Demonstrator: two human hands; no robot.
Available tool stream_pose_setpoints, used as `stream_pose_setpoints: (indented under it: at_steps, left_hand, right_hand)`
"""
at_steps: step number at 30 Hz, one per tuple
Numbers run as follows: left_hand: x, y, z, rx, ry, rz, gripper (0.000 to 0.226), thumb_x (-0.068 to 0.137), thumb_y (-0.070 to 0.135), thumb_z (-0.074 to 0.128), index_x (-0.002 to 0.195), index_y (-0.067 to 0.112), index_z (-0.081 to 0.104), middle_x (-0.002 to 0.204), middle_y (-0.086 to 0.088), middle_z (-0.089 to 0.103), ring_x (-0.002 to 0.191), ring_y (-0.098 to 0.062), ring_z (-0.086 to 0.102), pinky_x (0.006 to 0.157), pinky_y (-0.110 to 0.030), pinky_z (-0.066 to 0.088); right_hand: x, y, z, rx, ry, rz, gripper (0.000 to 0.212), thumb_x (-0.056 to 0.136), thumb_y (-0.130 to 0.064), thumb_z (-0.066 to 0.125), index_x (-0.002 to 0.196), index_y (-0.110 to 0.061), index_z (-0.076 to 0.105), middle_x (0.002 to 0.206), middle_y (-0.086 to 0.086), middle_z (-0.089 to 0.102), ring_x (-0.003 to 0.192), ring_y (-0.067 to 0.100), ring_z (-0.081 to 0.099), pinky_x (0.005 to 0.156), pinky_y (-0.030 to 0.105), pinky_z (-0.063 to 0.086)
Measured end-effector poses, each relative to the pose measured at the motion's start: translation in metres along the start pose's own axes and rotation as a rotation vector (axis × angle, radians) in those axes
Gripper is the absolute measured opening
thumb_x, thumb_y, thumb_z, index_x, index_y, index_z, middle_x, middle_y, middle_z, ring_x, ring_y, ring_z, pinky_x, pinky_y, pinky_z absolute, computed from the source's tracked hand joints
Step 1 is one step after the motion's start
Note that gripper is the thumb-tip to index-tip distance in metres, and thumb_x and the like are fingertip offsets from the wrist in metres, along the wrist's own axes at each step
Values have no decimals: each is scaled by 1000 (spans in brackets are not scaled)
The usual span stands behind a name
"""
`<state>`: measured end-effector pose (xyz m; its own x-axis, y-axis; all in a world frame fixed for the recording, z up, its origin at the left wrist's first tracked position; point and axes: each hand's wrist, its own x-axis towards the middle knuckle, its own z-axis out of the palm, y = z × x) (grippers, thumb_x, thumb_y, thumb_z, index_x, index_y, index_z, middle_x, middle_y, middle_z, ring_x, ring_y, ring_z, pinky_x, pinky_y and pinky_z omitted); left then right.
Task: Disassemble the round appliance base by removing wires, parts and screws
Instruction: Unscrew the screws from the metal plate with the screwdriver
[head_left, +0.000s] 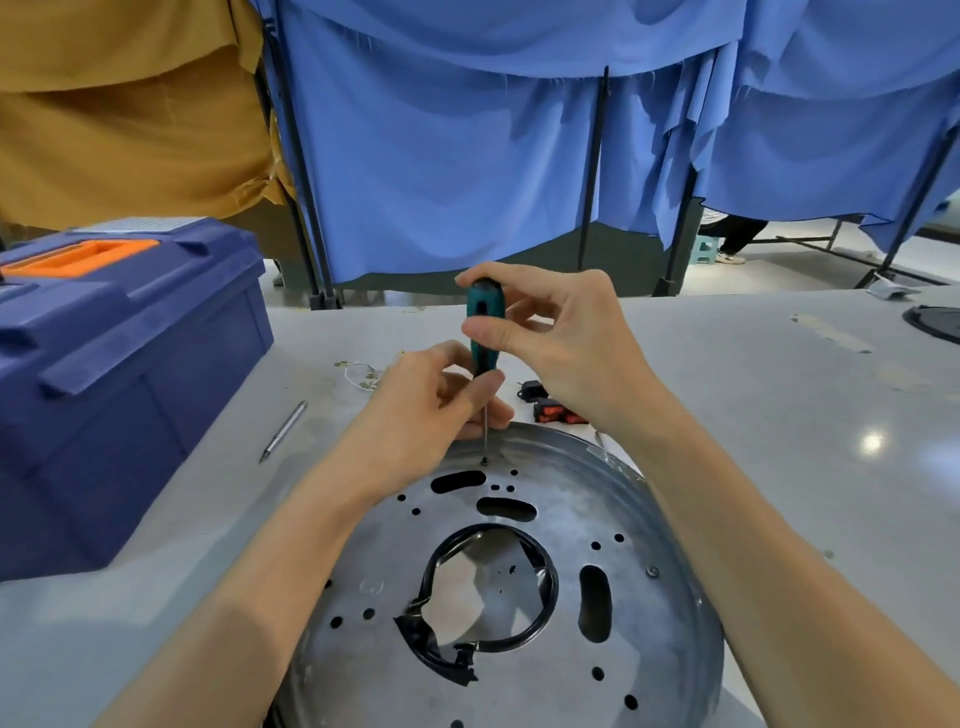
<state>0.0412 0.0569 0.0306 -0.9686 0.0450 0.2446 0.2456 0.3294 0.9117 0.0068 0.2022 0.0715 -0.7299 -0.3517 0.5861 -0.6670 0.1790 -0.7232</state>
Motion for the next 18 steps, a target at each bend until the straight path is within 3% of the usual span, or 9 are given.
stream_pose_setpoints:
  at_steps: [3, 6, 9, 12, 15, 18]
  left_hand:
    - [3, 1, 1, 31, 6, 6, 18, 93, 25, 62, 104, 11, 57, 79, -5, 76, 79, -17, 74, 79, -36, 61]
    - [3, -1, 1, -13, 17, -11, 19, 91, 25, 64, 99, 9, 55, 79, -8, 76, 80, -23, 74, 79, -39, 61]
    - [3, -5, -1, -54, 28, -9, 22, 91, 24, 64, 99, 6, 56, 80, -11, 75, 81, -25, 74, 78, -41, 61]
    - [2, -7, -1, -51, 28, 25, 18, 90, 28, 64, 104, 16, 64, 81, -9, 76, 82, -22, 74, 80, -41, 61]
    - [1, -10, 0, -21, -5, 29, 14, 93, 30, 60, 105, 25, 65, 82, -3, 76, 84, -15, 74, 82, -35, 60]
    - [1, -9, 1, -7, -31, 27, 24, 99, 27, 53, 120, 23, 61, 84, -3, 76, 87, -14, 73, 84, -35, 59]
  right_hand:
    - [0, 2, 0, 47, 12, 8, 33, 81, 4, 67, 107, -16, 72, 94, 5, 72, 86, 22, 65, 88, 32, 53]
    - [-2, 2, 4, 34, 11, -4, 44, 84, 7, 61, 118, -21, 68, 98, 1, 71, 95, 18, 66, 91, 29, 52]
    - [-5, 1, 9, 20, -12, -27, 39, 88, -3, 64, 120, -24, 65, 100, -2, 69, 93, 12, 63, 89, 24, 53]
    - [-6, -1, 13, -15, 2, -51, 33, 77, -22, 78, 108, -24, 68, 103, 1, 60, 91, 7, 58, 84, 21, 51]
    - [-5, 0, 13, -41, 80, -60, 33, 71, -20, 83, 101, -22, 72, 93, 9, 57, 80, 15, 58, 80, 27, 51]
    - [-3, 2, 12, -79, 129, -52, 29, 74, -17, 81, 101, -18, 73, 87, 15, 58, 77, 22, 59, 80, 32, 51]
